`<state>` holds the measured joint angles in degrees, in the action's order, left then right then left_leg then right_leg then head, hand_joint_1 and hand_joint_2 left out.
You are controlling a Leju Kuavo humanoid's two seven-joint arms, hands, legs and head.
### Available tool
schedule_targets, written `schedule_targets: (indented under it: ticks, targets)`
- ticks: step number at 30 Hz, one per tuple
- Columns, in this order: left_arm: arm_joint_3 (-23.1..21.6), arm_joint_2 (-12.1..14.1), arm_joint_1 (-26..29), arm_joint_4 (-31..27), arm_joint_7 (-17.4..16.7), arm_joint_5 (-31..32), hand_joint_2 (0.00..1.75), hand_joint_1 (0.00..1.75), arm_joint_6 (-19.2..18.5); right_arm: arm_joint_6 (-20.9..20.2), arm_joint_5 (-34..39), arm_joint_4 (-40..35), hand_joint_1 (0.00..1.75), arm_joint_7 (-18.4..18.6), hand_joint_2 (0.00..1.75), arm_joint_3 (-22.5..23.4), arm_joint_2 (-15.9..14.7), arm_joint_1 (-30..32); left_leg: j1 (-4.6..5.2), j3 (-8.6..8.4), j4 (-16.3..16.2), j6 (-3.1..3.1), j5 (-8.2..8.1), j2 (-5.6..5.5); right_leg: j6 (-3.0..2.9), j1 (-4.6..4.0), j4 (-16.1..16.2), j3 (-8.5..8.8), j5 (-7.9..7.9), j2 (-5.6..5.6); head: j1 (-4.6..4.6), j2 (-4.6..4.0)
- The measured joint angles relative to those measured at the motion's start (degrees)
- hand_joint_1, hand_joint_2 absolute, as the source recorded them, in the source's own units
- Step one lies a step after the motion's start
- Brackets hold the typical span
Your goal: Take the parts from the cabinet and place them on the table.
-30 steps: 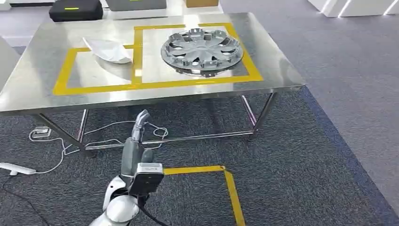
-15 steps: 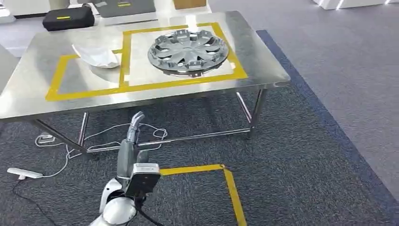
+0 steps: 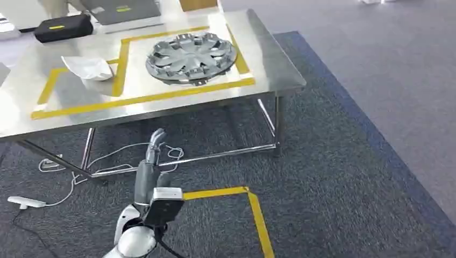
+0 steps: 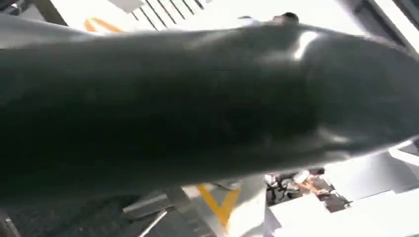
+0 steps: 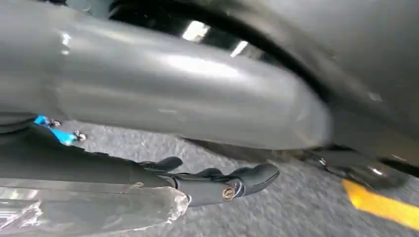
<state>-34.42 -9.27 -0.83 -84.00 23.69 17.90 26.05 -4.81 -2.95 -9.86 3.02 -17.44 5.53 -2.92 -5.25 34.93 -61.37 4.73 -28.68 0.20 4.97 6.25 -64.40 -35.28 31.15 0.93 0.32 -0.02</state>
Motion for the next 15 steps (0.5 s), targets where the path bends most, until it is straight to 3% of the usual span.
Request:
schedule_targets:
  ticks: [1,3,4,5,6,8,9,10,11,12,14,15]
  targets:
    - [-0.02,-0.02,0.05,0.0,0.0,0.02,0.0,0.0,0.0,0.0,0.0,0.0,0.0,-0.04,0.0,-0.02,-0.02,0.06,0.19,1.56,-3.88,-1.04,-2.47,0.16,0.02,-0.22,0.24,0.03,-0.04,-0.13,-1.44,0.0]
    - [-0.04,-0.07,-0.05,0.0,0.0,0.02,0.0,0.0,0.0,0.11,-0.09,0.0,0.0,-0.04,0.0,-0.02,0.0,-0.04,1.99,6.78,-15.08,-2.47,-7.14,0.26,0.18,-1.36,0.48,0.04,-0.24,-0.22,-1.82,0.0]
    - [-0.02,-0.04,0.03,0.0,0.0,0.0,0.0,0.0,0.0,0.11,-0.13,0.0,0.0,-0.07,0.0,-0.02,0.0,0.0,3.3,8.56,-18.65,-3.42,-7.98,0.22,0.12,-1.95,0.47,0.08,-0.2,-0.18,-1.78,0.0]
    - [0.0,-0.02,0.11,0.0,0.0,0.0,0.0,0.0,0.0,0.11,-0.17,0.0,0.0,-0.07,0.0,-0.02,0.0,0.02,4.42,9.06,-19.32,-4.28,-7.68,0.17,0.05,-2.38,0.47,0.22,-0.15,-0.05,-1.78,0.0]
    - [0.02,-0.04,0.09,0.0,0.0,0.0,0.0,0.0,0.0,0.11,-0.17,0.0,0.0,-0.07,0.0,-0.02,0.09,0.01,6.12,8.61,-18.0,-5.94,-5.86,-0.05,-0.12,-2.88,0.47,0.49,-0.04,0.2,-1.74,0.0]
    - [0.02,-0.18,0.05,-0.07,0.0,0.0,0.0,0.0,0.0,0.11,-0.17,-0.02,0.0,-0.07,0.0,-0.02,0.42,-0.15,9.48,4.81,-9.65,-9.82,-0.02,-0.91,-0.65,-3.29,0.63,1.3,0.18,1.02,-1.74,0.0]
    - [0.02,-0.24,-0.03,-0.11,0.0,0.0,0.0,0.0,0.0,0.11,-0.17,-0.04,0.0,-0.09,0.0,-0.02,0.81,-0.18,11.34,2.67,-4.89,-12.02,2.61,-1.63,-1.13,-2.96,1.06,1.05,0.24,1.15,-1.74,0.0]
    - [0.04,-0.26,-0.1,-0.13,0.0,0.0,0.0,0.0,0.0,0.18,-0.18,-0.07,0.0,-0.11,0.0,-0.02,1.18,-0.51,12.52,1.97,-2.52,-12.55,3.27,-1.99,-1.21,-3.45,0.98,1.75,0.32,1.47,-1.82,0.0]
    - [0.04,-0.29,-0.3,-0.15,0.0,0.02,0.0,0.0,0.02,0.13,-0.2,-0.07,0.0,-0.11,0.0,-0.04,1.48,-0.64,12.89,1.57,-0.69,-13.15,3.64,-2.1,-1.27,-3.91,1.0,1.44,0.25,2.05,-2.87,0.0]
    - [0.07,-0.3,-0.39,-0.15,0.0,0.0,0.0,0.0,0.04,0.22,-0.24,-0.09,0.0,-0.11,0.0,-0.07,1.6,-0.66,12.05,1.13,0.42,-12.44,2.71,-1.84,-1.57,-4.44,1.03,1.08,0.18,2.2,-2.79,0.0]
    - [0.07,-0.48,-0.21,-0.15,0.0,0.02,0.0,0.0,0.04,0.44,-0.35,-0.09,0.0,-0.09,0.0,-0.07,1.6,-0.47,11.55,1.13,1.22,-11.63,2.83,-1.88,-1.83,-4.69,1.48,0.92,0.1,2.26,-2.87,0.0]
    - [0.09,-0.5,-0.09,-0.15,0.04,0.04,0.0,0.0,0.09,0.59,-0.53,-0.09,0.0,-0.09,0.0,-0.04,1.29,-0.25,10.84,0.5,2.64,-10.3,3.56,-1.7,-2.23,-4.95,0.58,0.31,0.74,1.69,-2.87,0.0]
